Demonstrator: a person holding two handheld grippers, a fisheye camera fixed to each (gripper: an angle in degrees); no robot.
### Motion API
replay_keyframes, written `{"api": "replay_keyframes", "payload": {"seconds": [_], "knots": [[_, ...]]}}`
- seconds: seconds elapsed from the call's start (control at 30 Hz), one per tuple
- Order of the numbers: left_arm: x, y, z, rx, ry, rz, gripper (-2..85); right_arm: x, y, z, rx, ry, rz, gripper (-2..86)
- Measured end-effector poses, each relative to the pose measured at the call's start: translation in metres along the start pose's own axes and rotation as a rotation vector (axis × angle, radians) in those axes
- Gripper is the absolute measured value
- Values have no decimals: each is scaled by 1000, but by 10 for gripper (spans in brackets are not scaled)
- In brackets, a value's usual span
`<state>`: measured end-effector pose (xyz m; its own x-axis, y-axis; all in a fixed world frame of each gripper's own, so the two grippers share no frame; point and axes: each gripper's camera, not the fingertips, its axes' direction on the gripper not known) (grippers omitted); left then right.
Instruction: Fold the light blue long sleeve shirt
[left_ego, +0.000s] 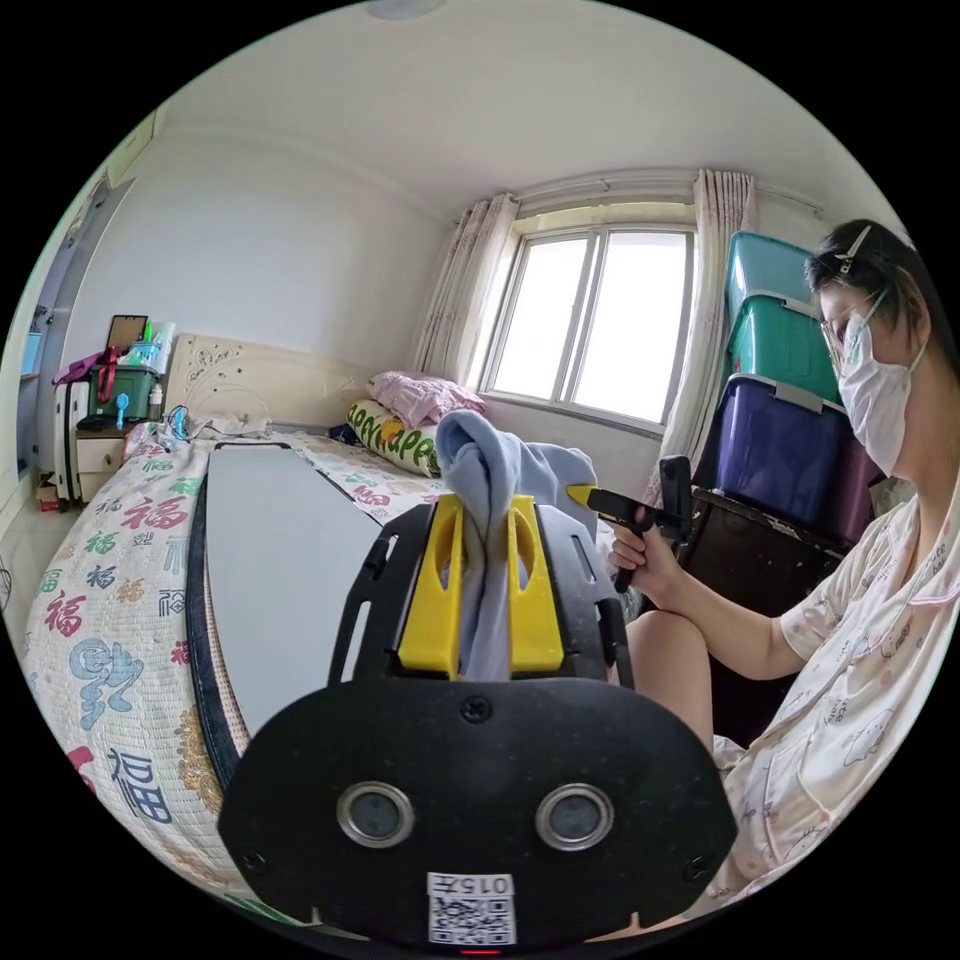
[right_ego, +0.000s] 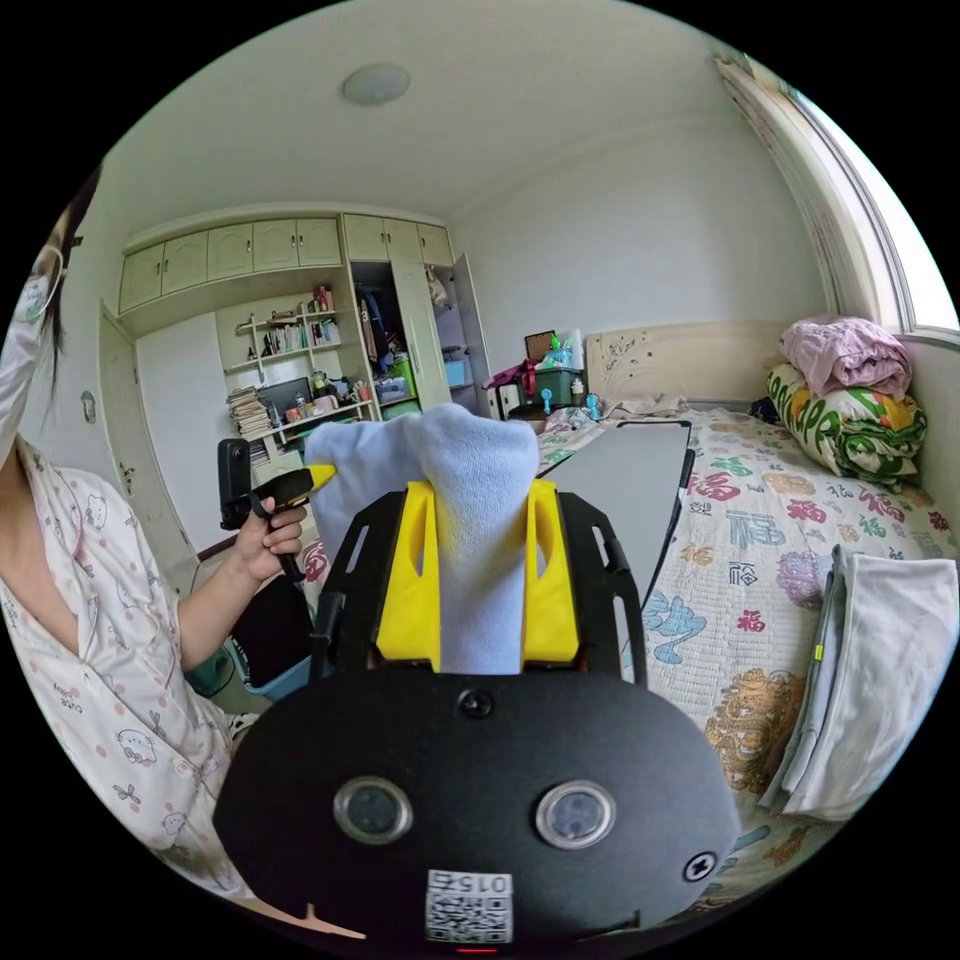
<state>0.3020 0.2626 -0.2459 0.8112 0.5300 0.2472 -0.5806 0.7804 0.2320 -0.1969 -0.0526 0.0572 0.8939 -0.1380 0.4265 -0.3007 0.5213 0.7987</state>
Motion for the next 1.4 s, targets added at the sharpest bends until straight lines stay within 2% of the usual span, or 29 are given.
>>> {"api": "replay_keyframes", "payload": {"seconds": [0.33, 0.6, 1.03, 1.4], "knots": [[28, 17, -57, 70, -21, 13, 68, -2, 30, -28, 64, -81, -38, 130], [47, 52, -106, 145, -30, -8, 66, 4, 52, -37, 27, -143, -86, 130], [63, 89, -145, 127, 4, -58, 66, 77, 85, -51, -91, -189, -52, 131], [87, 90, -168, 129, 9, -56, 66, 161, 112, -81, -109, -195, -44, 132]]}}
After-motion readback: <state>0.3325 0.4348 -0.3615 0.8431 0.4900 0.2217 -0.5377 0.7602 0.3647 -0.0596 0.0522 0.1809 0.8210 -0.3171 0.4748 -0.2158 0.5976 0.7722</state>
